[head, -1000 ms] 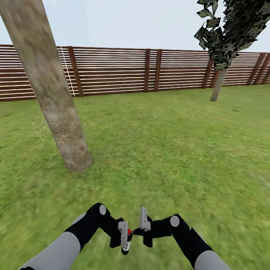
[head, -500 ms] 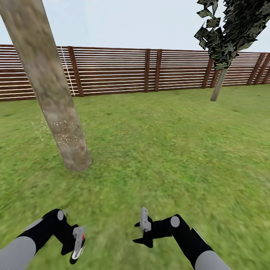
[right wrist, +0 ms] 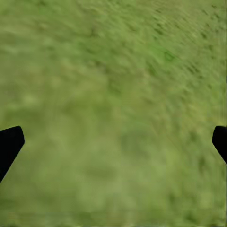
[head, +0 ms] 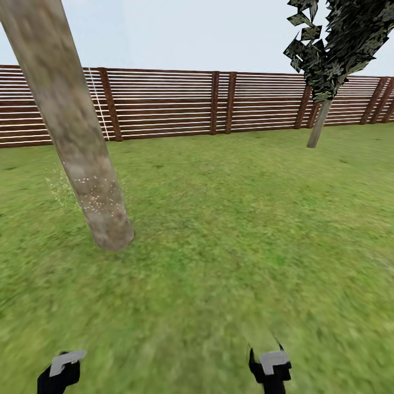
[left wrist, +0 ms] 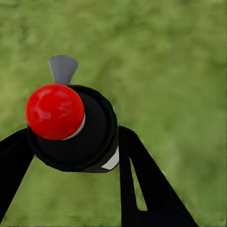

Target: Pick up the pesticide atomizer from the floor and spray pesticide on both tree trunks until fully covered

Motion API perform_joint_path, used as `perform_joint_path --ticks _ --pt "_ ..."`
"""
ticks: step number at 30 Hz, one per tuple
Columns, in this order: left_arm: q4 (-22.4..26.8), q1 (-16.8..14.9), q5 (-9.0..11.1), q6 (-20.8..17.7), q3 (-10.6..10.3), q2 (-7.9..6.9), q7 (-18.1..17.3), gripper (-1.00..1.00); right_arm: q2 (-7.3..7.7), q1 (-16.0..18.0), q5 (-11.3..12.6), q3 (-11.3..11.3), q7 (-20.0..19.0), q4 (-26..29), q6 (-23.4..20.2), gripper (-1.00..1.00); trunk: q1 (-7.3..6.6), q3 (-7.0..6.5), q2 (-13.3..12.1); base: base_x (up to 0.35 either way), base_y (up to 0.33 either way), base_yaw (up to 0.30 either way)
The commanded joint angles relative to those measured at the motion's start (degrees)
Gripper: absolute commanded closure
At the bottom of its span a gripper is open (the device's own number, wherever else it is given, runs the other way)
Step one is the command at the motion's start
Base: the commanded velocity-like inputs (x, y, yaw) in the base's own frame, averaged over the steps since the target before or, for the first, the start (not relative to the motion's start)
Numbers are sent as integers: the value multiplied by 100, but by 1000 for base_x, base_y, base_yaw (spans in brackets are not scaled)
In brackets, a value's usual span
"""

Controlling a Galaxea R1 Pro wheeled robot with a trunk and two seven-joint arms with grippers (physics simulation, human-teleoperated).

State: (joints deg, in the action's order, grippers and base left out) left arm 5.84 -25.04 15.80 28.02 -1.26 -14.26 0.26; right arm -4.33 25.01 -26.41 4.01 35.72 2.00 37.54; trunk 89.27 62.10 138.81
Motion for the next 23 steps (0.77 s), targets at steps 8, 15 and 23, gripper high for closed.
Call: perform_joint_path --ticks 8,15,23 --pt "-326 390 45 105 -55 17 31 100 -1 -131 276 80 -556 -50 26 -100 -1 3 2 0 0 0" --pt "-831 526 55 64 -59 574 -20 100 19 -251 277 81 -566 -51 15 -100 -1 3 2 0 0 0" --pt "-848 561 62 47 -59 922 -35 100 20 -338 277 82 -566 -51 16 -100 -1 3 2 0 0 0"
